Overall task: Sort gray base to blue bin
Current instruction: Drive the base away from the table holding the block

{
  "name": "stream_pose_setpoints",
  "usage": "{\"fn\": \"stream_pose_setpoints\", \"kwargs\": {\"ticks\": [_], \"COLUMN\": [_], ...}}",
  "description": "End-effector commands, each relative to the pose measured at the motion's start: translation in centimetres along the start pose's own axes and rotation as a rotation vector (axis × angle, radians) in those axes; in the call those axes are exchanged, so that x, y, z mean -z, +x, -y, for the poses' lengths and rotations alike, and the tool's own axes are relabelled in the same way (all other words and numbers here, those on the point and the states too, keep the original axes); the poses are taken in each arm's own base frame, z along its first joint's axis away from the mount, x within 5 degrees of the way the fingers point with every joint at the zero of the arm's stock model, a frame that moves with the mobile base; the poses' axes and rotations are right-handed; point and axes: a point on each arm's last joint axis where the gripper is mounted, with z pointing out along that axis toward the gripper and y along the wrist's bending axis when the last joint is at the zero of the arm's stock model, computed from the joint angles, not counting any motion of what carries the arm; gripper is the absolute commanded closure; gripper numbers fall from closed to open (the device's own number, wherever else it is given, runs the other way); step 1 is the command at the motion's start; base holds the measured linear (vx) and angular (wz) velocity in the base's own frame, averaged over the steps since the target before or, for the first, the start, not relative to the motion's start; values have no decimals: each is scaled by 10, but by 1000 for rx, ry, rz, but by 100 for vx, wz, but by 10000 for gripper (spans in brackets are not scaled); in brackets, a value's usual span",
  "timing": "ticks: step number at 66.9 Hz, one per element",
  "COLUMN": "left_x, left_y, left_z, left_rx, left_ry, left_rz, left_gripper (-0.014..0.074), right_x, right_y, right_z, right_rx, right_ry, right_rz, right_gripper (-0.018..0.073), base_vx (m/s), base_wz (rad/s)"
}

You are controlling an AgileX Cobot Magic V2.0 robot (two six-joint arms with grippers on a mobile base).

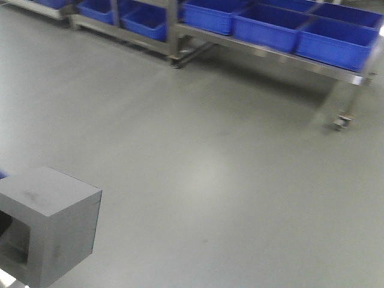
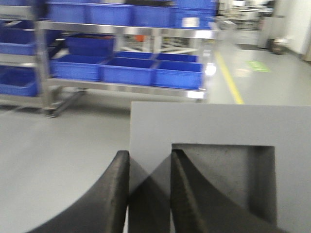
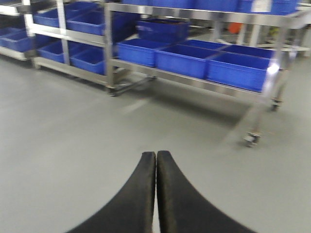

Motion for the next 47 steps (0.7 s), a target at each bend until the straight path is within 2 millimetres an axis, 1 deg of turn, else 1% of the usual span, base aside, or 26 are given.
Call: {"fn": "stream_pose_setpoints", "kwargs": {"ticks": [1, 28, 47], "left_x": [2, 2, 2], "left_y": [-17, -17, -17], "left_z": [6, 6, 6], "left_rx": [3, 3, 3], "left_ry": [59, 59, 59], "left_rz": [107, 107, 107], "left_gripper": [603, 603, 603], "right_x": [0, 0, 0], "right_y": [-5, -5, -5], "right_z": [0, 0, 0], "right_rx": [15, 15, 15], "right_ry": [7, 7, 7], "right_rz": [73, 73, 73], "right_gripper": [564, 564, 564], "base_vx": [7, 12, 19], "base_wz": [-84, -86, -62]}}
